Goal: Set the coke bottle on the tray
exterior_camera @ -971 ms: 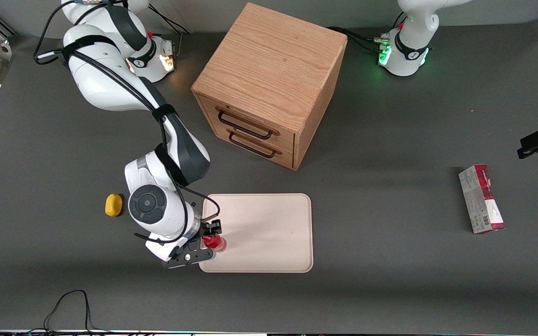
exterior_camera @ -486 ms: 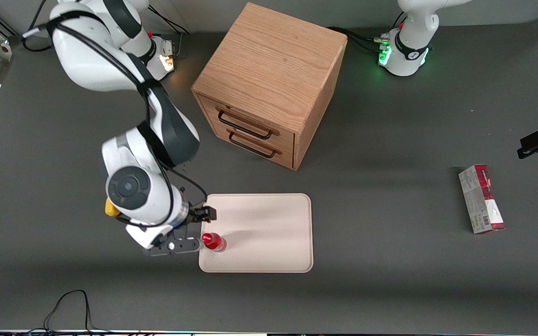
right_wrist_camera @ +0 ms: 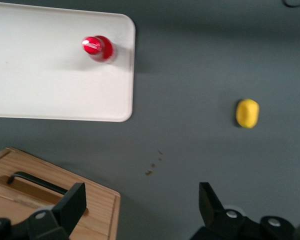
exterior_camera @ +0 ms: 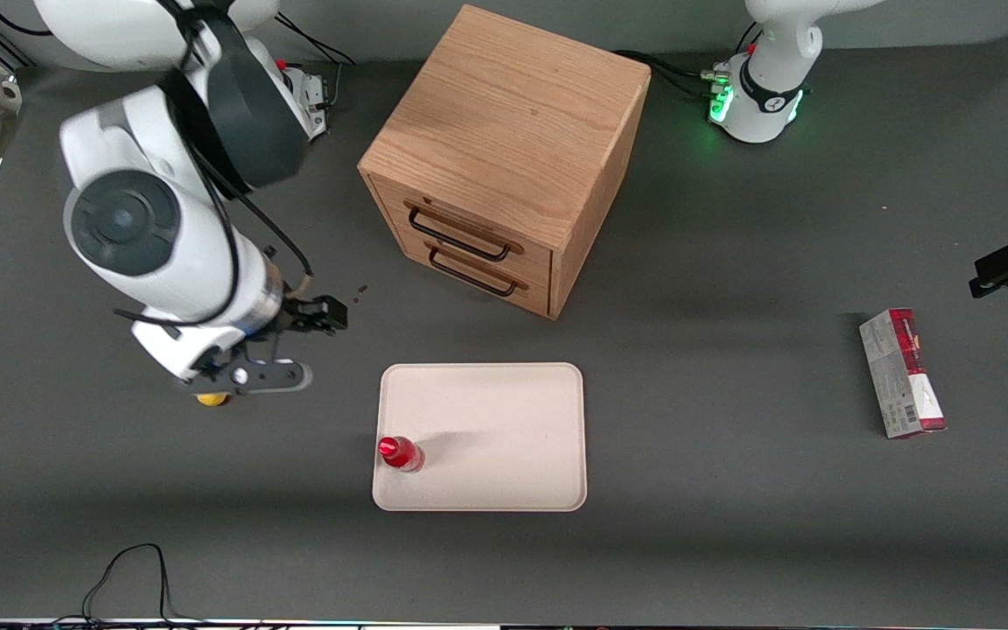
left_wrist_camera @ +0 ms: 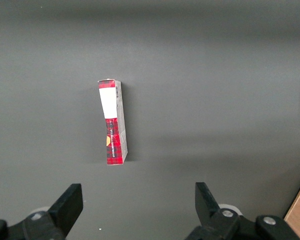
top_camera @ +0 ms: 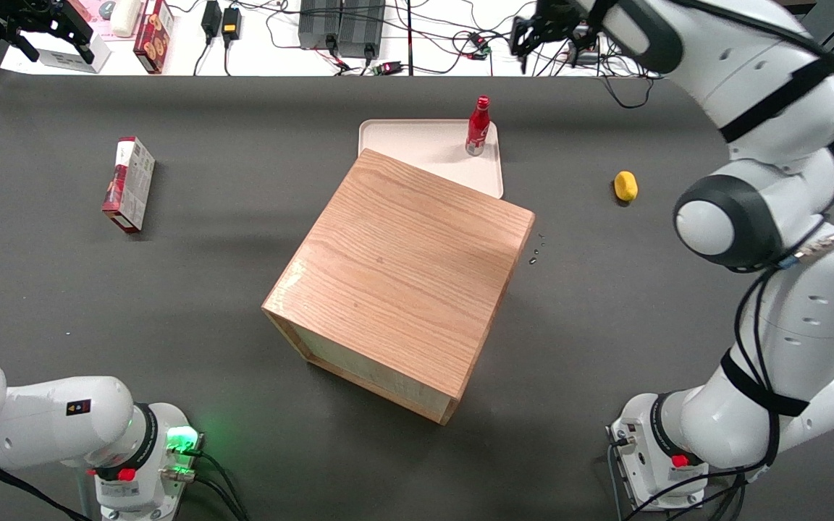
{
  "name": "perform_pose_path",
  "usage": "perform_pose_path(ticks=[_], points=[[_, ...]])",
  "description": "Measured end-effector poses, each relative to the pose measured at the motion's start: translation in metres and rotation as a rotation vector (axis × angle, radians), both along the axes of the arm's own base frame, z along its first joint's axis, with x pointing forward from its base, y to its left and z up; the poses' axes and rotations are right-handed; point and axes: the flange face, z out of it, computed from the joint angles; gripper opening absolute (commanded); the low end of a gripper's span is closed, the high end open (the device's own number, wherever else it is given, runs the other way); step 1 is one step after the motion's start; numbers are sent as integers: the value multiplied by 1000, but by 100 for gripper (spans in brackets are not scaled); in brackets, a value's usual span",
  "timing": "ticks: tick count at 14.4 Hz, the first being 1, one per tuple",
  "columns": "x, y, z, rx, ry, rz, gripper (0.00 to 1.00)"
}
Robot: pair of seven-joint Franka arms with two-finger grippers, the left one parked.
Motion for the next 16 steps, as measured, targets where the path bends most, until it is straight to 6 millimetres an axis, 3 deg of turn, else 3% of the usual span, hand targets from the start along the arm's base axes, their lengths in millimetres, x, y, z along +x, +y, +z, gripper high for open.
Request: perform_pose_path(ticks=[2,5,8,10,12,16], points=[[-10,-28,17,1,-14,-17,100],[-23,-89,31,34,-58,-56,100],[-37,-160,33,54,-65,-64,100],[-41,-196,31,59,-75,-71,100],[-46,-223,25,78,-95,-100,100],[-57,-255,26,82,-95,-119,100]])
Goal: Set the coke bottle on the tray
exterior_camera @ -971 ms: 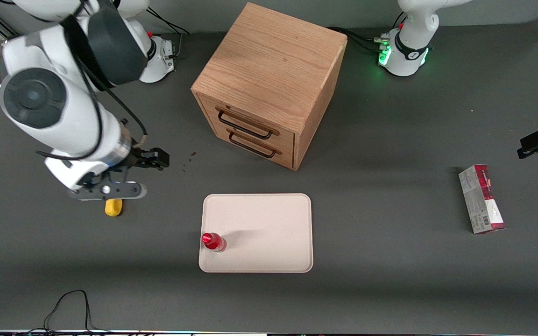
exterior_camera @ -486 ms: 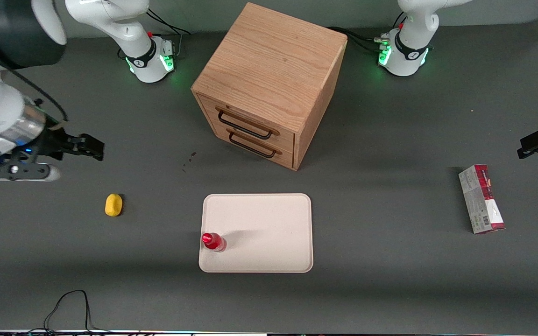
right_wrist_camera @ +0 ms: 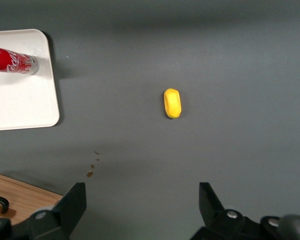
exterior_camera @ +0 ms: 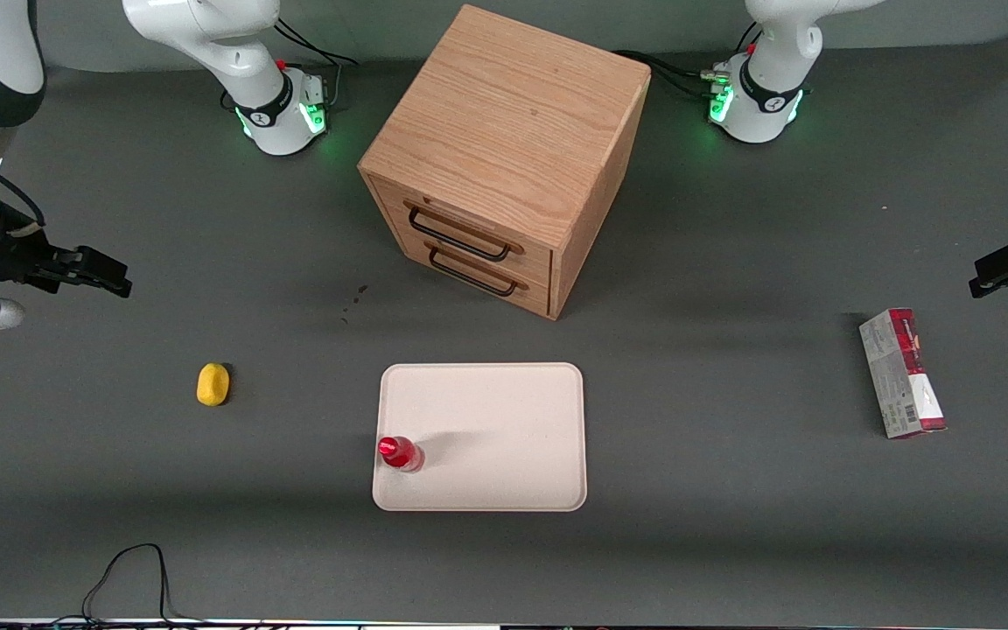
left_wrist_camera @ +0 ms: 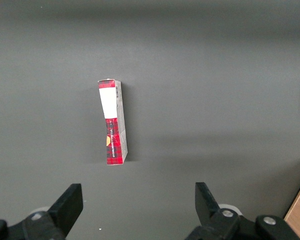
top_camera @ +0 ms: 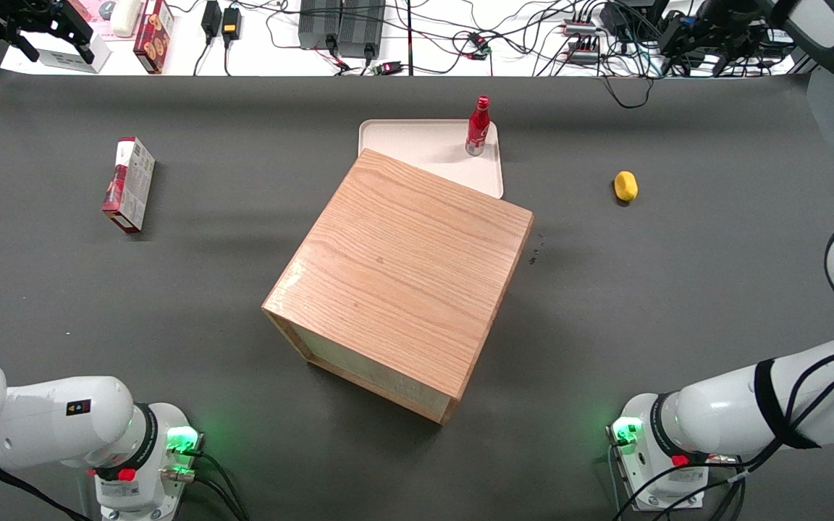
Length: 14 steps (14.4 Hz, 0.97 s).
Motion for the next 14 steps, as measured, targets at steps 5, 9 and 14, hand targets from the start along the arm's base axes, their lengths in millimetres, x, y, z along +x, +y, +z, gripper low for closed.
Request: perform_pose_path(ticks=[5,9,14], points=[[-1,-17,12,0,-22,2,100],[-2,-15,14,0,-20,4,100],[-4,-17,13,0,-5,0,100]])
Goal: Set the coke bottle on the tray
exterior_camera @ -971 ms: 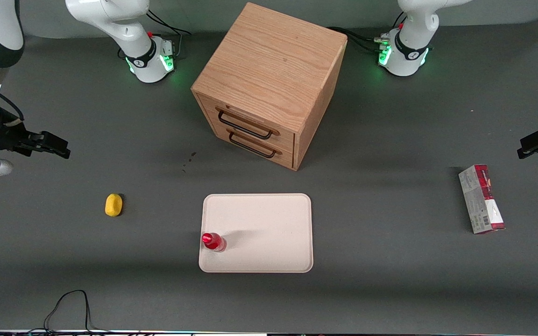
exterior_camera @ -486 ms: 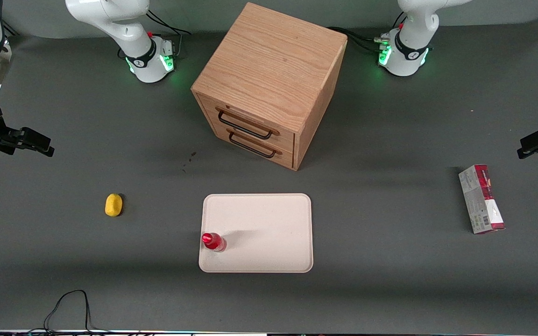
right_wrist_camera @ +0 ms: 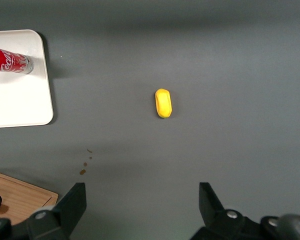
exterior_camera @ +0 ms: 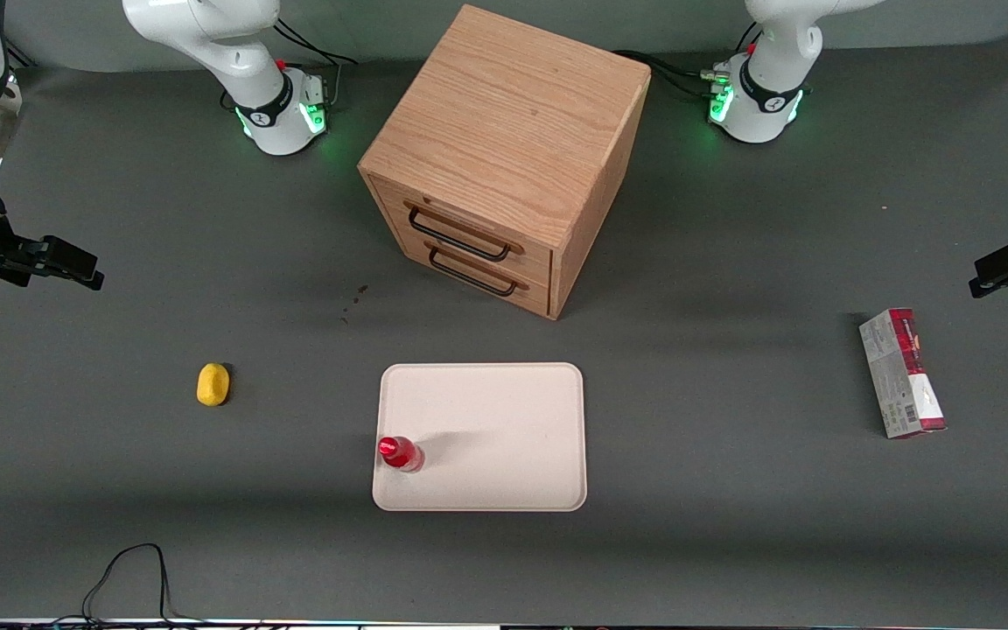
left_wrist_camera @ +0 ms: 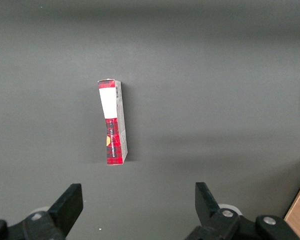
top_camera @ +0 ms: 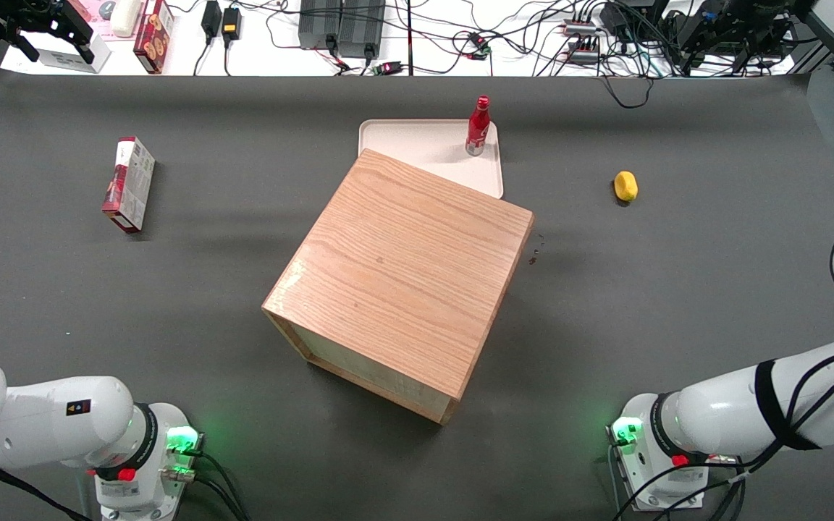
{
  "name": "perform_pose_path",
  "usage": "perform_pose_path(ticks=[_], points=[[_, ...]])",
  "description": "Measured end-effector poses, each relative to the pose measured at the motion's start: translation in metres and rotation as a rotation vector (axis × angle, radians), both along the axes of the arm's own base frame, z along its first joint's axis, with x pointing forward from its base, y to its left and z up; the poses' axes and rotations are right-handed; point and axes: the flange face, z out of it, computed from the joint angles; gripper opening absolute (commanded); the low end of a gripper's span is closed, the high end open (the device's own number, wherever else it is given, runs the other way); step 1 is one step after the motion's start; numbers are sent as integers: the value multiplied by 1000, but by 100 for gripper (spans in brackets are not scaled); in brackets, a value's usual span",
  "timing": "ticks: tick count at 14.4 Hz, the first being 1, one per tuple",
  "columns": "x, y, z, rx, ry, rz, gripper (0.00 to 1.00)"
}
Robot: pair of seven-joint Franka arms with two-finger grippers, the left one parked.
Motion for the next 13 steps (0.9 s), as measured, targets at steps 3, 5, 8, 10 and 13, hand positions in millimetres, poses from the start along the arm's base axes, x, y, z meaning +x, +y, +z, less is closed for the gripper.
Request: perform_pose_path(ticks=[3,5,8,10,13], points=[[-1,-2,-1,0,6,-3,100],[-2,-1,-2,0,19,-3,100],[-2,-1,-2,0,21,-2,100],[-2,-1,-2,0,21,-2,100],[-2,-1,-2,0,21,-2,100]])
